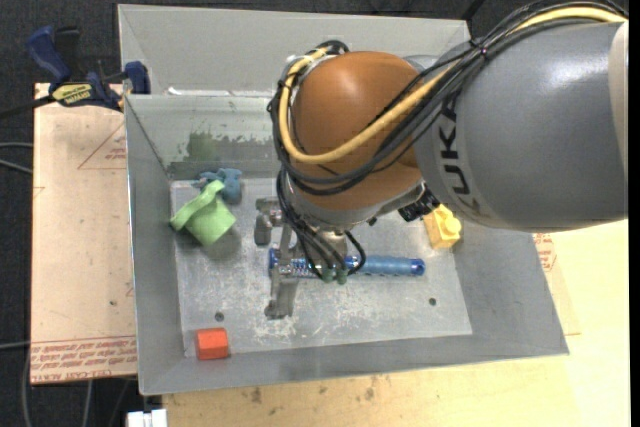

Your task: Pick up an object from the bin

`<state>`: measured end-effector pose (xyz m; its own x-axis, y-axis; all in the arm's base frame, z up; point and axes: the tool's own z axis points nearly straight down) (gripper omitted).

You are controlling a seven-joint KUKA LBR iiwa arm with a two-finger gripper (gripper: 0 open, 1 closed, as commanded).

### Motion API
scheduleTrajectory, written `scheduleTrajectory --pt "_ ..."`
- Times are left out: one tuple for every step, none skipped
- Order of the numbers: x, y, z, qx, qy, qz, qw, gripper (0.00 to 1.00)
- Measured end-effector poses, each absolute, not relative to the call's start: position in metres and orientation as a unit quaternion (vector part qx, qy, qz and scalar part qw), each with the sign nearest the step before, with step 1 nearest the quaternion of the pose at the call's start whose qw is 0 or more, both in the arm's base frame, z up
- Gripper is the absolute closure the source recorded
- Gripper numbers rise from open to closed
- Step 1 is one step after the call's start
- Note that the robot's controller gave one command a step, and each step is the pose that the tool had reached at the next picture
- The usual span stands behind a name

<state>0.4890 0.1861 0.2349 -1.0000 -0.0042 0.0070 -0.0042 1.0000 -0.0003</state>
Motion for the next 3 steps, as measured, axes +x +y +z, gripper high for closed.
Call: scheduleTrajectory --pt "0.548 0.108 0.161 0.005 -1.000 0.002 0.002 0.00" --pt "0.563 0.137 0.107 0.080 -0.997 -0.001 0.001 0.00" --pt "0.554 0.066 0.071 0.099 -0.995 0.001 0.002 0.00"
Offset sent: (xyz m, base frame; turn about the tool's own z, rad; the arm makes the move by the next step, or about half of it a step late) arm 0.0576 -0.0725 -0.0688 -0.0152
